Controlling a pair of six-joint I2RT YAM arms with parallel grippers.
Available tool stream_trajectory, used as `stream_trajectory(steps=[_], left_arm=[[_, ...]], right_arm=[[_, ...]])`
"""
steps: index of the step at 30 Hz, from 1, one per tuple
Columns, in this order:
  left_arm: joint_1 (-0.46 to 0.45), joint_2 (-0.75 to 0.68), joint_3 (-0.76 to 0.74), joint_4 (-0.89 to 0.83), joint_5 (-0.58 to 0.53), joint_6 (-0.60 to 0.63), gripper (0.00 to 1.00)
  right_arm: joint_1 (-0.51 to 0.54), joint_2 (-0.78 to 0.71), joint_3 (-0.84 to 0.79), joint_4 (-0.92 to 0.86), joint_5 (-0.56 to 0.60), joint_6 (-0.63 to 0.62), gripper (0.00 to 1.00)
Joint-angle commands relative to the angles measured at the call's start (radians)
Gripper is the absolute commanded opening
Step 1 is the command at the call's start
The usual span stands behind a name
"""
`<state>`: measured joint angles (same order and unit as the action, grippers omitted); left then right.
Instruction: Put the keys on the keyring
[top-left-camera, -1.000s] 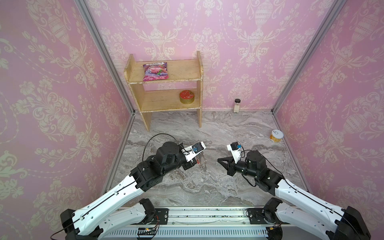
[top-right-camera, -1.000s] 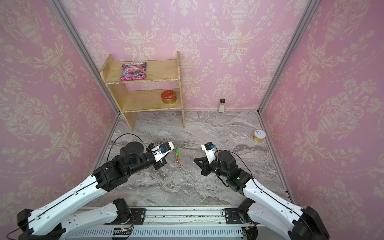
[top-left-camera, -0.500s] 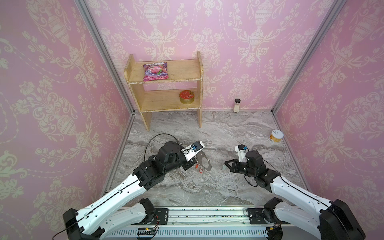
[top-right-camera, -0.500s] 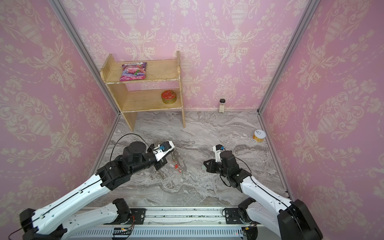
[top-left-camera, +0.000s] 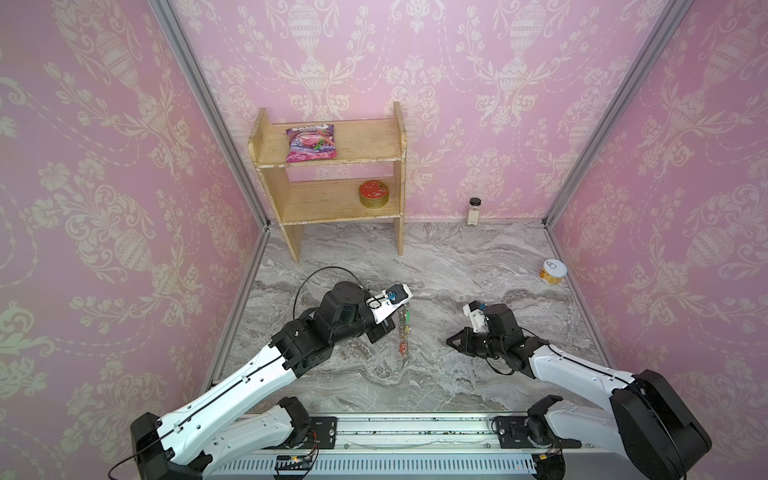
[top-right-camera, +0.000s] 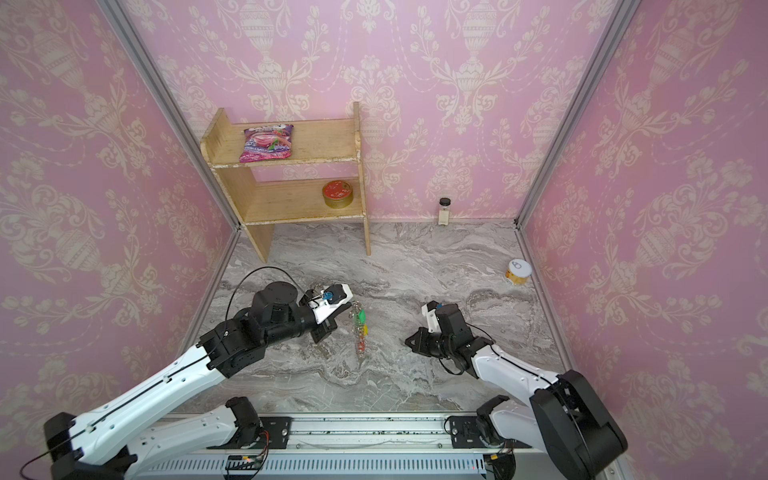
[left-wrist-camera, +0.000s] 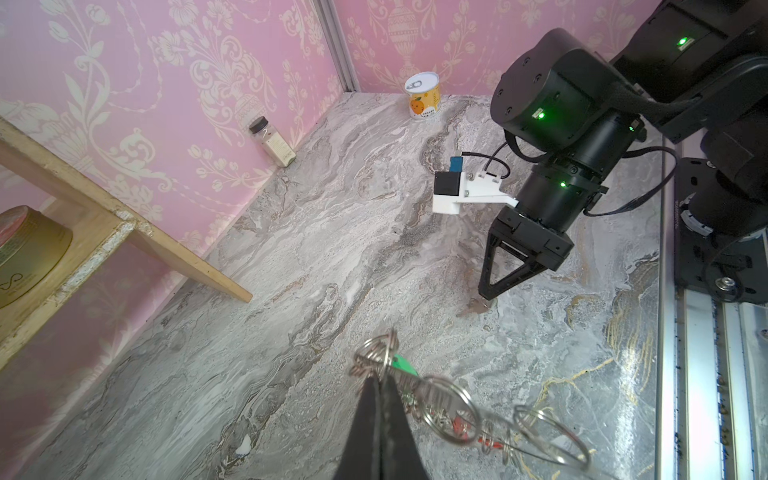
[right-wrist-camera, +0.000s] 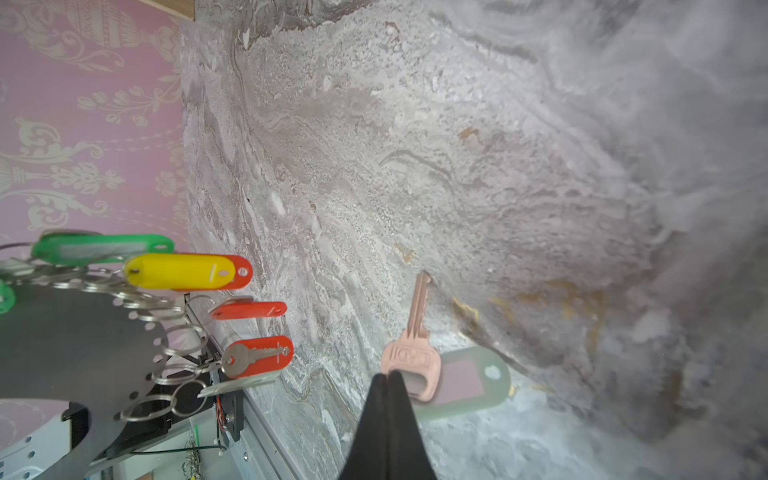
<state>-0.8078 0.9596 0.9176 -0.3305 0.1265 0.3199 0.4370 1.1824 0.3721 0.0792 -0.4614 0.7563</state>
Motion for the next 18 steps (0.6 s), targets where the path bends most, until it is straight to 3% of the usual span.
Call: stream_trajectory(steps=[1,3,6,11,18], left_arm=[[0.01,-0.005,0.013,0.013,0.033,-0.019,0.0],[0.009,-0.005,0.014,0.01,0.034,-0.019,0.0],[0.012,-0.005,0.014,0.008,0.032,-0.019,0.0],[0.015,-0.002,0.007,0.016,0.035,-0.018,0.0],[0.024,0.001,-0.007,0.035,0.045,-0.021,0.0]], right_arm=[[-0.035,-0.006,0.014,-0.079,0.004,-0.007,0.0],[-0.044,-0.012,0.025,-0.135,0.028,-0.019,0.04],[-0.051,-0.053,0.04,-0.236,0.101,-0.032,0.23],[-0.055,-0.156,0.073,-0.361,0.201,-0.058,0.46],[-0.045,-0.109,0.06,-0.317,0.164,-0.059,0.39]])
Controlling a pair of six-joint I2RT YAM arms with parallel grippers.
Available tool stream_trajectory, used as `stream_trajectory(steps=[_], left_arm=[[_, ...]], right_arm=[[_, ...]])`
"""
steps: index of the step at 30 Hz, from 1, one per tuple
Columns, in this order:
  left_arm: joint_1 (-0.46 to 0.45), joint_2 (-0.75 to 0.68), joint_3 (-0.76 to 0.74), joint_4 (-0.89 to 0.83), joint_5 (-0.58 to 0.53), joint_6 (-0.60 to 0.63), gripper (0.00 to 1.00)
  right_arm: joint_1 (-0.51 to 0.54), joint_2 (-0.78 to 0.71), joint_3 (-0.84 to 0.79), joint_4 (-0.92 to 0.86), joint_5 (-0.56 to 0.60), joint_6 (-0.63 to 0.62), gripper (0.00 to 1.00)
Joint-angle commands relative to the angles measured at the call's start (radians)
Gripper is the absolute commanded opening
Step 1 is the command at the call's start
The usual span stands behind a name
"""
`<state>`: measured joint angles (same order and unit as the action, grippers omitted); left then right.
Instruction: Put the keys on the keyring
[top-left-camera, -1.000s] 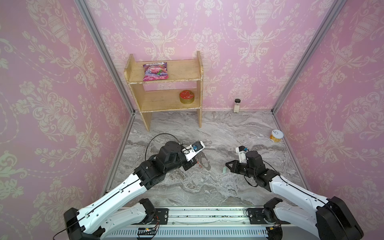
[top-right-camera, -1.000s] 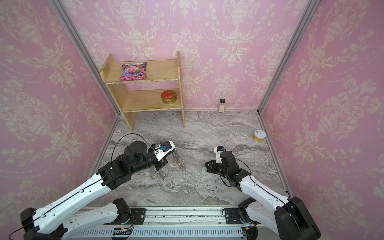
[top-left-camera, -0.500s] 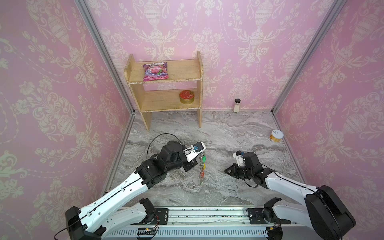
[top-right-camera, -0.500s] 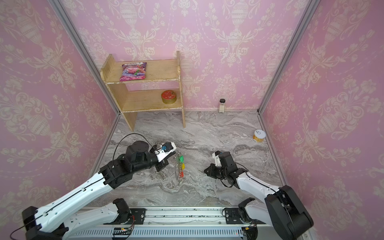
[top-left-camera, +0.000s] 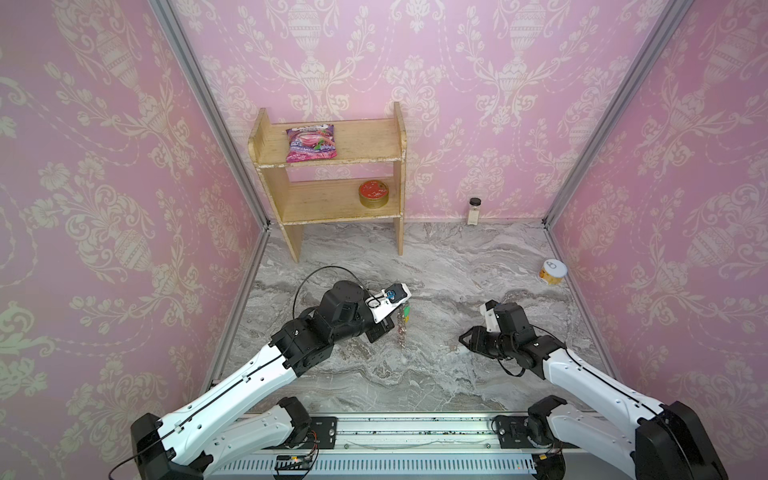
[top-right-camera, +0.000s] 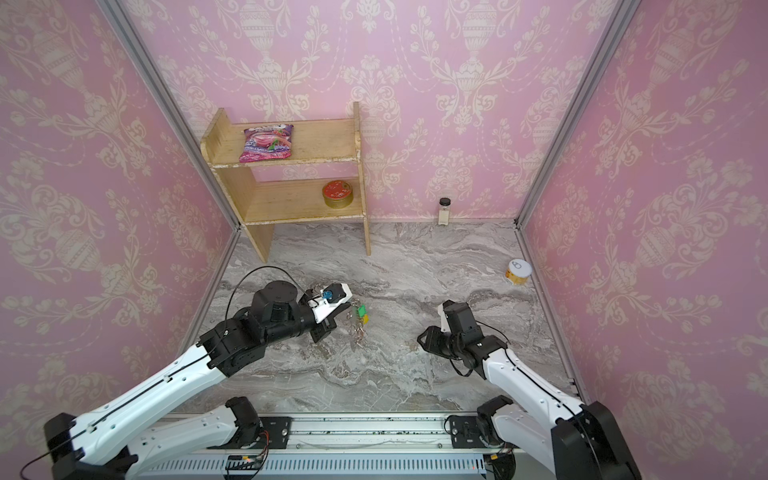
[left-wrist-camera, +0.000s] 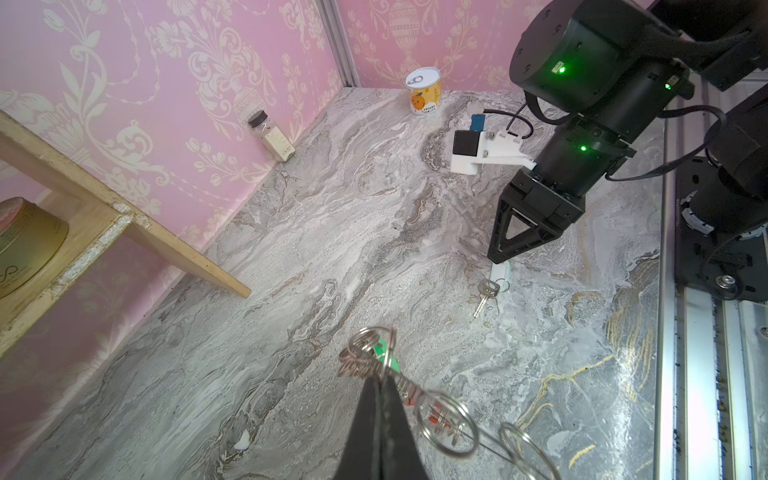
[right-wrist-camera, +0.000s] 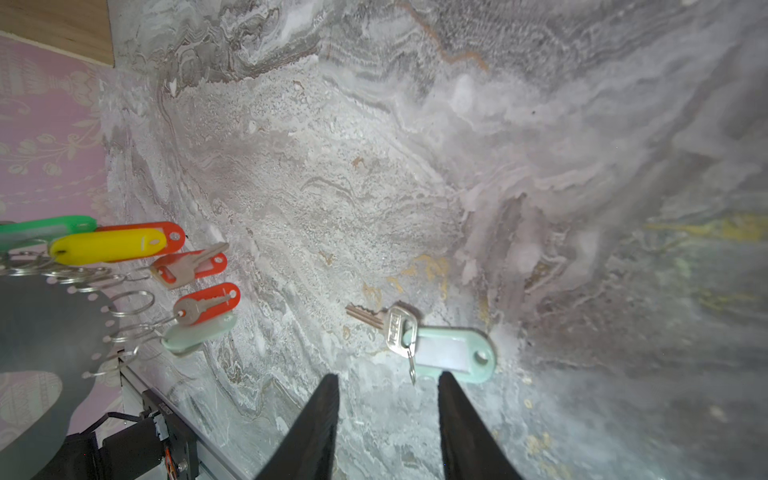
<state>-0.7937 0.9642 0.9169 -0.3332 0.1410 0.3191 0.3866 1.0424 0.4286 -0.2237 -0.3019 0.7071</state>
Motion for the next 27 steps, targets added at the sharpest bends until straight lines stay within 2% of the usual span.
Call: stream_trajectory(steps=[1,7,27], left_arm=[[0.011,-0.002,-0.006,0.038,0.032,-0.021,0.0],[0.016,-0.004,-0.012,0.038,0.038,-0.023,0.0],[0.027,-0.015,-0.019,0.033,0.049,-0.022,0.0]], right_arm=[[0.01,0.048,-0.001,0.005,-0.005,-0.004,0.39],[0.088,0.121,0.046,-0.008,0.043,-0.033,0.38],[0.09,0.227,0.074,0.043,0.037,-0.046,0.2]])
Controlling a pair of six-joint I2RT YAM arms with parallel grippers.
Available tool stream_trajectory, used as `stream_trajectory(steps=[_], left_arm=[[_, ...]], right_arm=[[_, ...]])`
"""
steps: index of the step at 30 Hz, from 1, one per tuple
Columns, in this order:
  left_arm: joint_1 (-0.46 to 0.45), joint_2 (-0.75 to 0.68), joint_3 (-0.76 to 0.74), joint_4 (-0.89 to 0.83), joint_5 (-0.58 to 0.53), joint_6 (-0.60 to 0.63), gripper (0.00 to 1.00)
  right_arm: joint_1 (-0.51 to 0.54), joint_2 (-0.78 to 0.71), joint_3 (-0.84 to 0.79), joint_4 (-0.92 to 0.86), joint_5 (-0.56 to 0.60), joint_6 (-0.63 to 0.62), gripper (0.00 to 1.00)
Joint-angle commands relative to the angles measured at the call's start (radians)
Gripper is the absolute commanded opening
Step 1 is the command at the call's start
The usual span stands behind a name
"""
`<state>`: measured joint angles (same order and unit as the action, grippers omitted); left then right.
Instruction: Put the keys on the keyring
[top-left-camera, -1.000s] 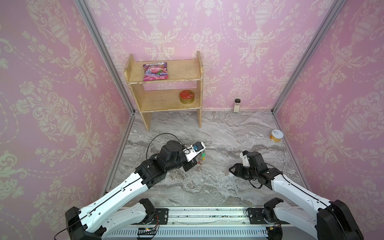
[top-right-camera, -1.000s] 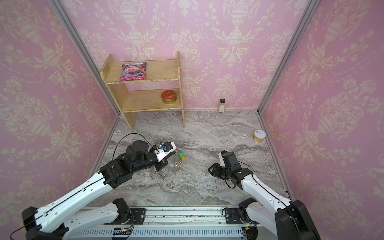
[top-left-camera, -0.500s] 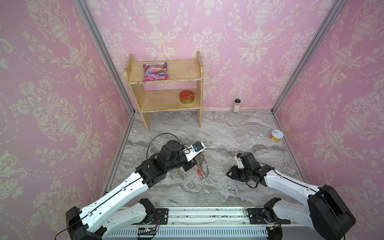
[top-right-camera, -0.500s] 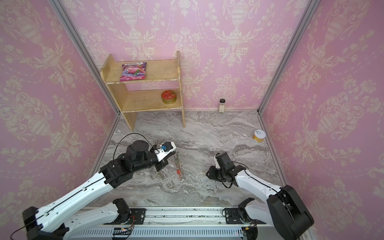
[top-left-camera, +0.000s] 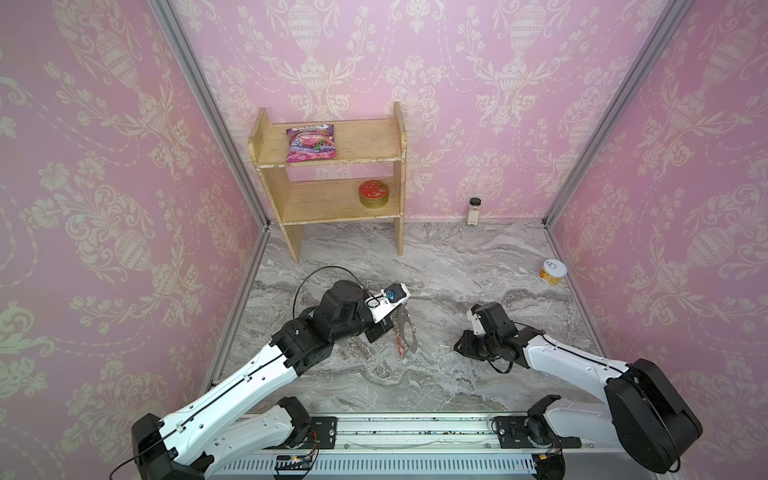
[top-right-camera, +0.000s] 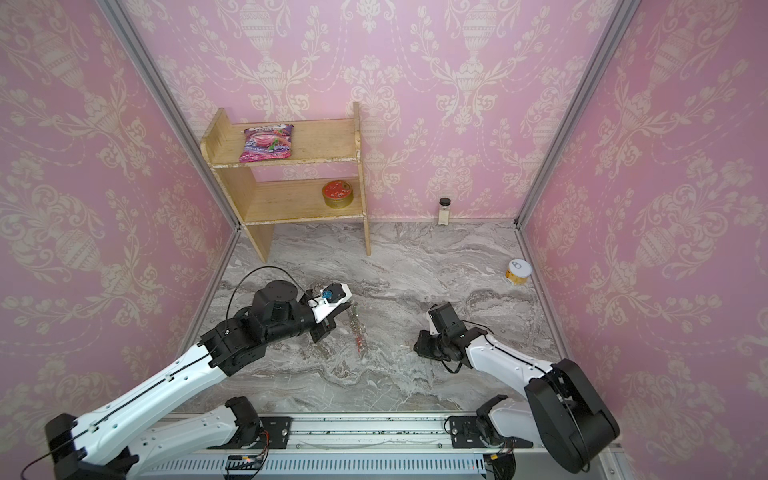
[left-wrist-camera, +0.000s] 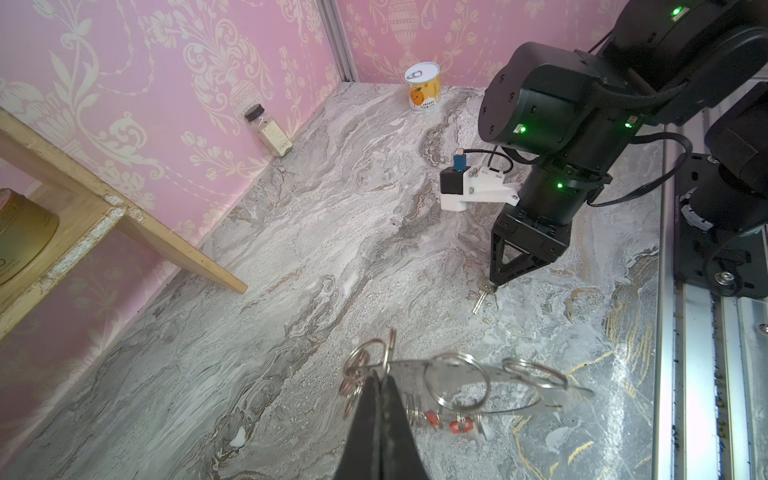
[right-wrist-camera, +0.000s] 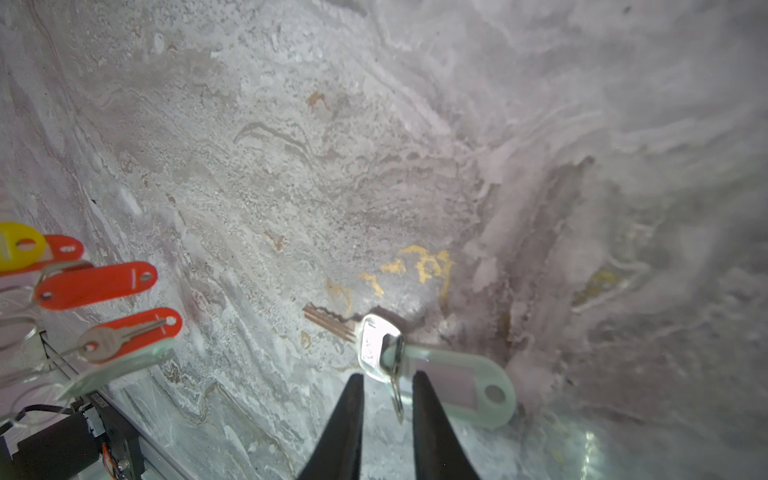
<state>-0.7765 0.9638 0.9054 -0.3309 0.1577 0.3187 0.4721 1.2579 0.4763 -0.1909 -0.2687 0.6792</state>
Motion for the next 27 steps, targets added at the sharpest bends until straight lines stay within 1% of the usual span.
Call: stream_trajectory(steps=[1,5,8,11,14,17,19,22,27], left_arm=[[0.01,-0.013,-0.006,0.032,0.031,-0.021,0.0],[0.011,-0.01,-0.005,0.032,0.035,-0.021,0.0],[0.011,-0.011,-0.006,0.032,0.036,-0.023,0.0],[0.01,-0.013,-0.004,0.029,0.034,-0.021,0.0],[0.011,-0.02,0.003,0.029,0.035,-0.024,0.0],[0.011,-0.03,0.015,0.026,0.039,-0.027,0.0],[0.011,-0.03,0.029,0.021,0.043,-0.027,0.0],[0.01,-0.025,0.054,0.019,0.063,-0.026,0.0],[-0.005,-0.007,0.107,-0.001,0.095,-0.012,0.0]], right_arm=[[0.005,0.015,0.027,0.01,0.005,-0.017,0.19],[0.006,0.026,0.029,0.01,0.005,-0.016,0.14],[0.005,0.025,0.031,0.006,0.012,-0.015,0.0],[0.008,-0.002,0.032,0.005,0.004,-0.03,0.0],[0.03,-0.091,0.041,0.01,0.004,-0.075,0.0],[0.044,-0.239,0.057,0.016,-0.005,-0.165,0.0],[0.044,-0.327,0.092,-0.005,-0.037,-0.244,0.0],[0.044,-0.41,0.14,-0.025,-0.118,-0.365,0.0],[0.041,-0.516,0.19,-0.018,-0.218,-0.509,0.0]])
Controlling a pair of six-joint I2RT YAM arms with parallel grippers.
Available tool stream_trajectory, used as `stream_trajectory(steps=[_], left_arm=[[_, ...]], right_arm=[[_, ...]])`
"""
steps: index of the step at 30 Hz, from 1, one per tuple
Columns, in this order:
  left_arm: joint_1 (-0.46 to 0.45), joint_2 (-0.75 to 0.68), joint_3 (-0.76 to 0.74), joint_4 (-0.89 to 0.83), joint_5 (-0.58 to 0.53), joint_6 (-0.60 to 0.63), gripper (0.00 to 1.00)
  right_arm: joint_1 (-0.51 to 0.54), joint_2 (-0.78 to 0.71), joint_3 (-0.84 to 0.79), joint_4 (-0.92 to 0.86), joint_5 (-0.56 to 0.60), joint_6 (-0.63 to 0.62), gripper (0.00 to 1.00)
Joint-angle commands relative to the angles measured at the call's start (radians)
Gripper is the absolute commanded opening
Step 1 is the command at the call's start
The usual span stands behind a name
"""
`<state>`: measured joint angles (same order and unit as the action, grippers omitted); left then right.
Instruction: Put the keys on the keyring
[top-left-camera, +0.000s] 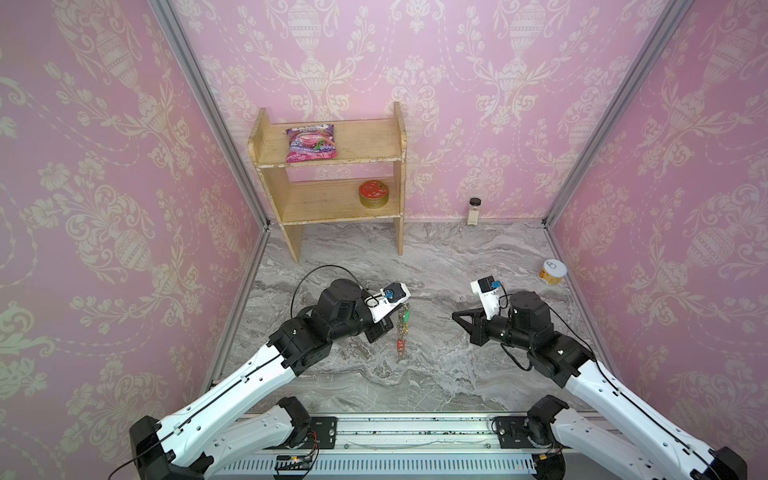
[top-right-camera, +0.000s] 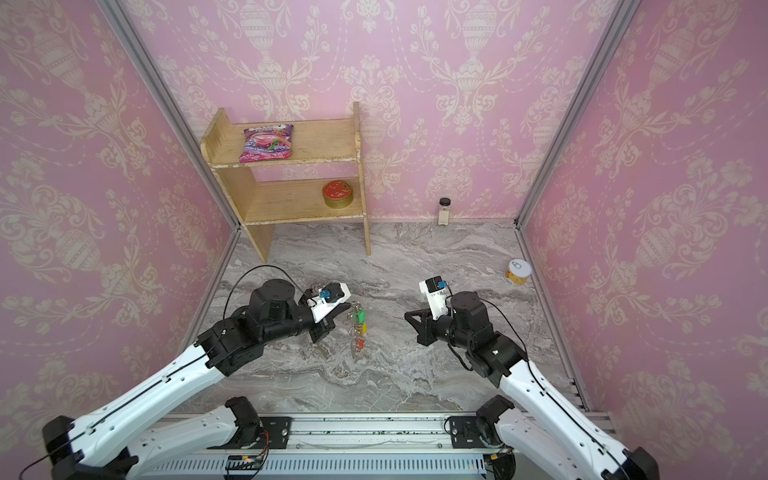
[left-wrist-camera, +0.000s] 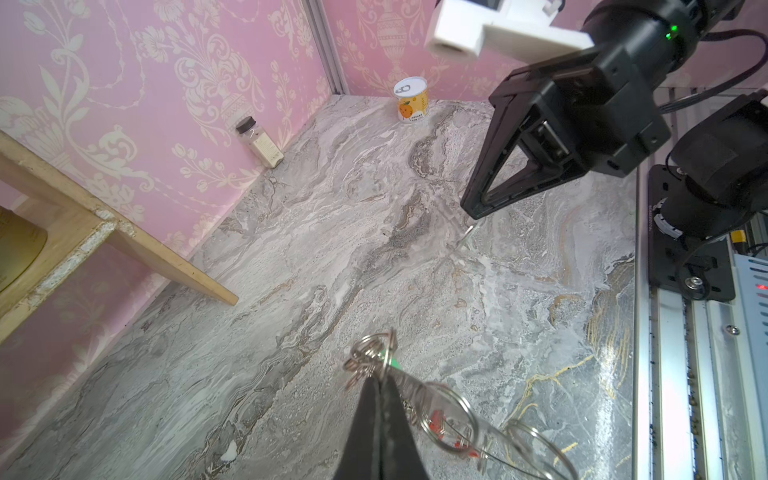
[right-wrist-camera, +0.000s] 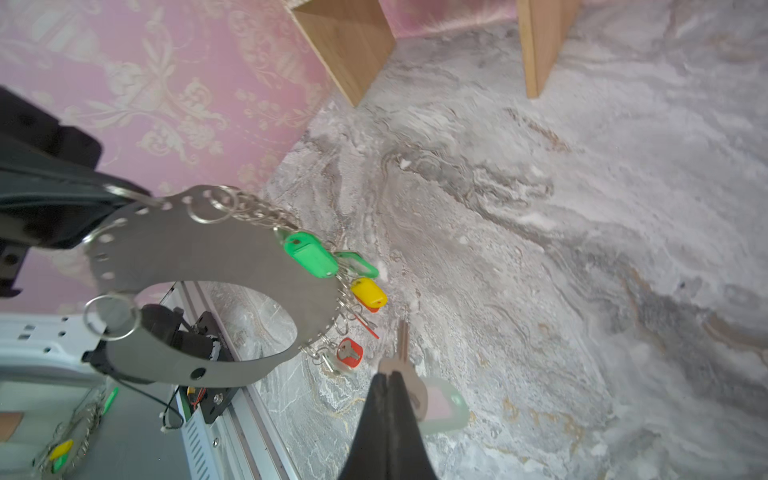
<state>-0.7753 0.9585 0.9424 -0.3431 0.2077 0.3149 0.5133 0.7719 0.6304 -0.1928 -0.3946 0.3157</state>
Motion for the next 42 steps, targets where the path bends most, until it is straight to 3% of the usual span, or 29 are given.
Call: stream_trajectory(steps=[1,8,14,22,32,42], left_arm=[[-0.012,0.004,0.085,-0.001,0.047,0.001,0.0],[-0.086,0.066,0.214,-0.082,0.063,0.086,0.0],[-0.168,0.115,0.312,-0.146,0.05,0.147,0.0],[-0.185,0.157,0.375,-0.173,0.113,0.154,0.0],[-0.174,0.176,0.364,-0.183,0.171,0.172,0.0],[-0.16,0.158,0.345,-0.178,0.185,0.148,0.0]], right_arm=[[-0.001,-0.04,0.051,-0.016,-0.123,-0.175,0.0],[-0.012,-0.096,0.127,0.056,-0.36,-0.352,0.0],[-0.012,-0.083,0.224,0.035,-0.457,-0.502,0.0],[0.085,-0.109,0.296,-0.071,-0.306,-0.633,0.0],[0.112,-0.107,0.251,0.015,-0.235,-0.639,0.0],[0.156,-0.046,0.262,-0.017,-0.201,-0.696,0.0]])
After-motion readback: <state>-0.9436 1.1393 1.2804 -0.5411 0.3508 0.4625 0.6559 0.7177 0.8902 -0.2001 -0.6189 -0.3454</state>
